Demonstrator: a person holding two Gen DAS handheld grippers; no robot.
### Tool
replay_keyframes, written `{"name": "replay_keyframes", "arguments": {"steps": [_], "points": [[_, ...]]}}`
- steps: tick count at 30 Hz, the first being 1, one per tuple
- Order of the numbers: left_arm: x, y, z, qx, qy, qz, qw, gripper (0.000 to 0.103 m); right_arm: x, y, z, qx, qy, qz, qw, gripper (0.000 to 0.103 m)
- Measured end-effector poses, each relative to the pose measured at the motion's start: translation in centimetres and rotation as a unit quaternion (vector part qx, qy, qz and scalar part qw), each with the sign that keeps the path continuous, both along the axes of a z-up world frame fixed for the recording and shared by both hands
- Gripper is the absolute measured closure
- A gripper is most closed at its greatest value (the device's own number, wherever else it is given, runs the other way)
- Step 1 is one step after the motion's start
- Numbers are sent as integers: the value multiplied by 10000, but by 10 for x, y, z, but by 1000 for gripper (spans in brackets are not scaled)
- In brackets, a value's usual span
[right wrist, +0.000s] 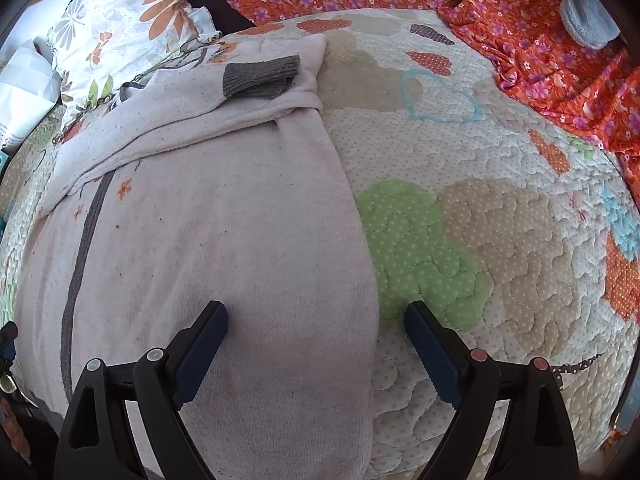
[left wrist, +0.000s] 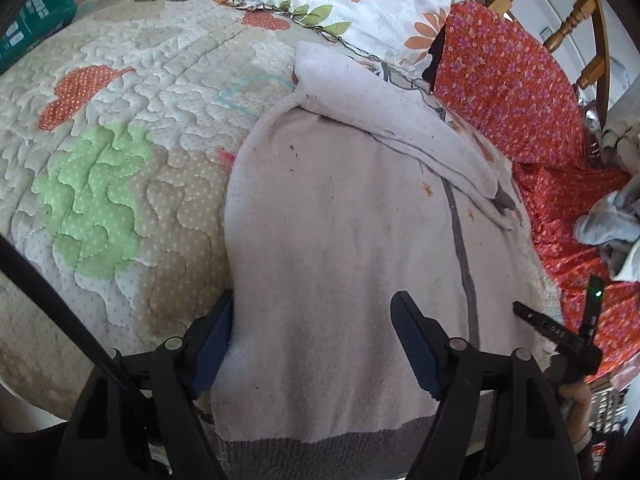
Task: Fold small clothes
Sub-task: 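Move both tools toward the grey knit hem band of the sweatshirt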
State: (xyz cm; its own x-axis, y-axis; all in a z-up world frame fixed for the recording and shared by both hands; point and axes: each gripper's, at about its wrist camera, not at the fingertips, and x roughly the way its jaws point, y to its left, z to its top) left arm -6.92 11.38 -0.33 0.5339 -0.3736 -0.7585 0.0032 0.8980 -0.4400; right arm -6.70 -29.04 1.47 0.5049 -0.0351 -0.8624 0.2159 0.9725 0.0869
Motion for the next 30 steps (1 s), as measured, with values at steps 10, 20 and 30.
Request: {"name": "replay_keyframes", "arguments": {"steps": [10,20,30], "points": [[-23,-23,-2,494,-45,-220,9985,24,-2,6,0,-69,-6,-14,10000,8],[-31,-26,-4,502,-93,-148,9986,25,-1,9,-1,-130,-4,3,9999,5],[-30,-21,-2,225,-42,-58,9997,25,-1,9,-2,-151,-16,15,9999,4]]}}
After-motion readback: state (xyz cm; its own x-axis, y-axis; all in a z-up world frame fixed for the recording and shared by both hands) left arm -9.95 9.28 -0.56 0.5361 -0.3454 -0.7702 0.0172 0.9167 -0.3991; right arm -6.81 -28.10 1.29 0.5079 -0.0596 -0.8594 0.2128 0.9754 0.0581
